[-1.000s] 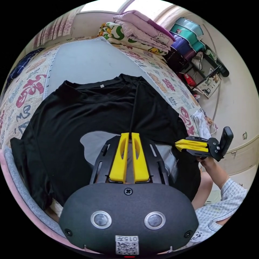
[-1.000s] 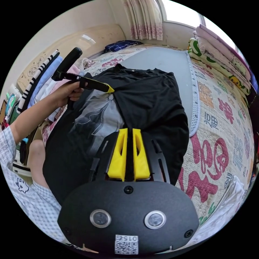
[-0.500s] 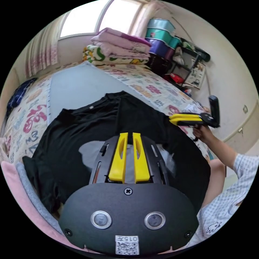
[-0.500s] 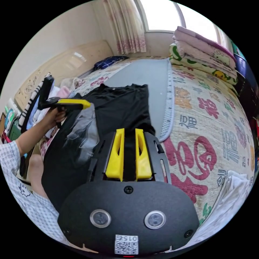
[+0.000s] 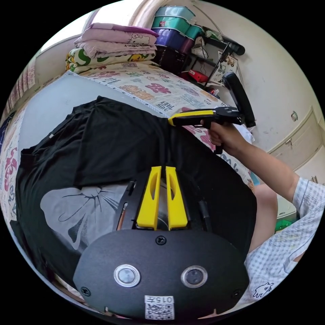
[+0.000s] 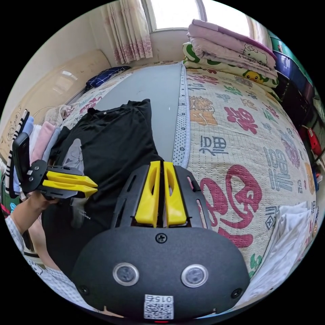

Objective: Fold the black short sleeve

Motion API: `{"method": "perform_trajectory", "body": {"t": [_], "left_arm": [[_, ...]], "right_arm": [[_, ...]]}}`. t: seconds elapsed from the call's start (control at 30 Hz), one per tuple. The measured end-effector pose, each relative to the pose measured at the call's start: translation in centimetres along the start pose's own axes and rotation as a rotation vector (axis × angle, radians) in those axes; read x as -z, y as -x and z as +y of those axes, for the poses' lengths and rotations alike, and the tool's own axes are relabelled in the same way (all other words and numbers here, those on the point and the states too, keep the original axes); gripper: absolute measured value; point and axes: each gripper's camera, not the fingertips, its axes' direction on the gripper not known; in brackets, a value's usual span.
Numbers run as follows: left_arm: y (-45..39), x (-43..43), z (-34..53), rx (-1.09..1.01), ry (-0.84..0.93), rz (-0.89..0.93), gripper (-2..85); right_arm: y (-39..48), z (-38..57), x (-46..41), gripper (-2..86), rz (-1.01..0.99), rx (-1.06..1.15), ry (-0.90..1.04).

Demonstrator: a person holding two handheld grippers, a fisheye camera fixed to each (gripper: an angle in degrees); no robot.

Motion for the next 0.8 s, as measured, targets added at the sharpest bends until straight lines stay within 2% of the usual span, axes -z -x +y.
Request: {"method": "perform_trajectory", "body": {"t": [0.23, 0.33, 0.4, 0.47, 0.57, 0.63, 0.8], "left_arm": [[-2.2, 1.1, 2.3, 0.093, 0.014, -0.006, 2.4], [-2.8, 5.6, 7.1, 0.14, -0.102, -0.039, 3.9], [-2.7, 8.9, 11.4, 0.21, -0.166, -0.139, 5.1], [-1.9, 12.8, 19.0, 0.377, -0.26, -0.373, 6.9], [0.1, 15.1, 27.9, 0.581, -0.312, -0.499, 7.6], [1.1, 15.5, 31.0, 0.677, -0.309, -0.555, 8.3], [-0.3, 13.6, 29.8, 0.654, -0.257, -0.777, 10.8]], "right_arm": [[-2.0, 1.2, -3.1, 4.1, 0.022, -0.029, 0.072], [-2.6, 3.3, -2.3, 6.8, 0.056, -0.01, 0.075], [-2.3, 4.7, -1.2, 6.6, 0.058, 0.031, 0.046], [-1.0, 5.9, 0.0, 6.5, 0.051, 0.093, 0.021], [2.8, 5.8, 0.7, 6.3, 0.032, 0.201, 0.007], [5.8, 5.0, 0.5, 6.2, 0.01, 0.258, 0.0], [14.7, 2.1, -2.2, 6.2, -0.184, 0.344, -0.009]]}}
